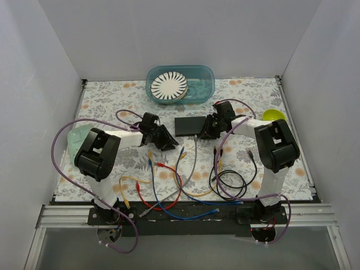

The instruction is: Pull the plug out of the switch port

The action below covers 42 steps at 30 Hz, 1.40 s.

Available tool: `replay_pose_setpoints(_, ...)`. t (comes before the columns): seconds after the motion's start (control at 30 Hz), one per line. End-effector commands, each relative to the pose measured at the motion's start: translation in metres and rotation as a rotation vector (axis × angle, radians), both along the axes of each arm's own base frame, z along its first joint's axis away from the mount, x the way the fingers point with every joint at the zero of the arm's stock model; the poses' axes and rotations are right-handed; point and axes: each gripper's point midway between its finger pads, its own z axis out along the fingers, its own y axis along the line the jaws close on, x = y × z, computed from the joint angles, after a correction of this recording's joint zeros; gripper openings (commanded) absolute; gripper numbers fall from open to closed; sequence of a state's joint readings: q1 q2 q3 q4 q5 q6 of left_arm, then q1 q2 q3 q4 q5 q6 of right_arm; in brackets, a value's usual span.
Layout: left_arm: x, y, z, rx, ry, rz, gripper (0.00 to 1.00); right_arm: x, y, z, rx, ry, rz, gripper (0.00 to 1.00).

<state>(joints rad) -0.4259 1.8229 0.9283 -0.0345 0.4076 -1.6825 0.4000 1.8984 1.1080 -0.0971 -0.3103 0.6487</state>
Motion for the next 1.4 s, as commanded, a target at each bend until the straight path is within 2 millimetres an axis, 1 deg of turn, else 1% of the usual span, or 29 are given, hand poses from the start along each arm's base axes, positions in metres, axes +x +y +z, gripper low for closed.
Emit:
replay_pose_setpoints(0.0,0.015,0.026,0.035,0.094,-0.092,0.095,0.31,0.003,-0.01,0.01,-0.057,-0.074,-0.018,0.38)
replay_pose_setpoints(0.03,0.022,0.03,0.044,0.108,-0.104,0.118,0.32,0.001,-0.012,0.009,-0.057,-0.077,-0.018,0.43)
replay_pose_setpoints(0.07,0.03,0.037,0.051,0.111,-0.12,0.148,0.32,-0.003,-0.014,0.008,-0.056,-0.074,-0.019,0.43)
replay_pose_setpoints(0.1,0.036,0.038,0.057,0.106,-0.136,0.165,0.33,-0.006,-0.014,0.007,-0.039,-0.068,-0.017,0.44)
replay_pose_setpoints(0.13,0.047,0.034,0.068,0.082,-0.167,0.168,0.34,-0.004,-0.01,0.011,-0.01,-0.088,-0.016,0.45)
replay_pose_setpoints(0.17,0.054,0.032,0.073,0.069,-0.173,0.169,0.34,-0.006,-0.011,0.009,0.013,-0.065,-0.034,0.45)
replay_pose_setpoints(0.2,0.059,0.026,0.073,0.054,-0.168,0.161,0.34,-0.006,-0.006,0.01,0.059,-0.079,-0.027,0.46)
replay_pose_setpoints(0.23,0.07,0.015,0.074,0.018,-0.163,0.137,0.34,-0.006,-0.005,0.009,0.08,-0.074,-0.03,0.46)
replay_pose_setpoints(0.3,0.078,0.003,0.07,-0.018,-0.145,0.103,0.33,-0.006,-0.003,0.008,0.116,-0.072,-0.045,0.46)
replay_pose_setpoints(0.33,0.08,-0.005,0.055,-0.032,-0.104,0.074,0.32,-0.006,-0.002,0.007,0.124,-0.068,-0.048,0.46)
replay_pose_setpoints(0.37,0.088,-0.013,0.063,-0.055,-0.12,0.06,0.31,-0.005,-0.001,0.007,0.134,-0.071,-0.05,0.45)
replay_pose_setpoints(0.43,0.094,-0.024,0.061,-0.09,-0.122,0.023,0.31,-0.005,0.003,0.007,0.17,-0.067,-0.052,0.45)
replay_pose_setpoints(0.47,0.097,-0.032,0.059,-0.111,-0.112,-0.003,0.3,-0.004,0.005,0.004,0.174,-0.059,-0.053,0.45)
replay_pose_setpoints(0.53,0.097,-0.04,0.053,-0.124,-0.105,-0.04,0.3,-0.002,0.007,0.003,0.197,-0.048,-0.065,0.44)
replay_pose_setpoints(0.57,0.094,-0.045,0.046,-0.134,-0.085,-0.06,0.3,-0.002,0.008,0.002,0.204,-0.044,-0.069,0.44)
replay_pose_setpoints(0.67,0.087,-0.052,0.038,-0.147,-0.061,-0.095,0.29,0.001,0.012,0.001,0.23,-0.037,-0.077,0.44)
replay_pose_setpoints(0.7,0.082,-0.052,0.03,-0.142,-0.038,-0.099,0.29,0.003,0.014,0.002,0.242,-0.044,-0.075,0.44)
replay_pose_setpoints(0.73,0.08,-0.052,0.028,-0.14,-0.034,-0.1,0.29,0.003,0.015,-0.001,0.245,-0.035,-0.078,0.44)
replay_pose_setpoints(0.8,0.073,-0.049,0.019,-0.129,-0.01,-0.098,0.29,0.008,0.017,0.0,0.253,-0.035,-0.085,0.43)
replay_pose_setpoints(0.83,0.072,-0.048,0.018,-0.126,-0.008,-0.1,0.29,0.008,0.017,-0.003,0.253,-0.029,-0.089,0.43)
replay_pose_setpoints(0.9,0.069,-0.046,0.015,-0.115,-0.006,-0.104,0.29,0.012,0.019,-0.002,0.261,-0.028,-0.096,0.43)
replay_pose_setpoints(1.0,0.068,-0.045,0.015,-0.105,-0.01,-0.114,0.29,0.015,0.021,-0.005,0.265,-0.017,-0.101,0.41)
replay_pose_setpoints(1.17,0.066,-0.045,0.013,-0.102,-0.006,-0.121,0.29,0.014,0.016,-0.009,0.267,-0.01,-0.135,0.38)
replay_pose_setpoints(1.2,0.066,-0.045,0.013,-0.103,-0.003,-0.121,0.29,0.009,0.013,-0.012,0.287,0.005,-0.159,0.38)
replay_pose_setpoints(1.27,0.064,-0.045,0.011,-0.102,0.003,-0.124,0.29,0.009,0.008,-0.011,0.33,0.009,-0.196,0.39)
replay_pose_setpoints(1.3,0.065,-0.045,0.011,-0.104,0.002,-0.123,0.29,0.012,0.01,-0.004,0.37,-0.019,-0.198,0.39)
replay_pose_setpoints(1.33,0.064,-0.045,0.011,-0.102,0.005,-0.123,0.29,0.009,0.008,-0.007,0.387,0.007,-0.222,0.39)
replay_pose_setpoints(1.37,0.065,-0.045,0.011,-0.102,0.003,-0.124,0.29,0.011,0.008,-0.007,0.396,0.004,-0.228,0.39)
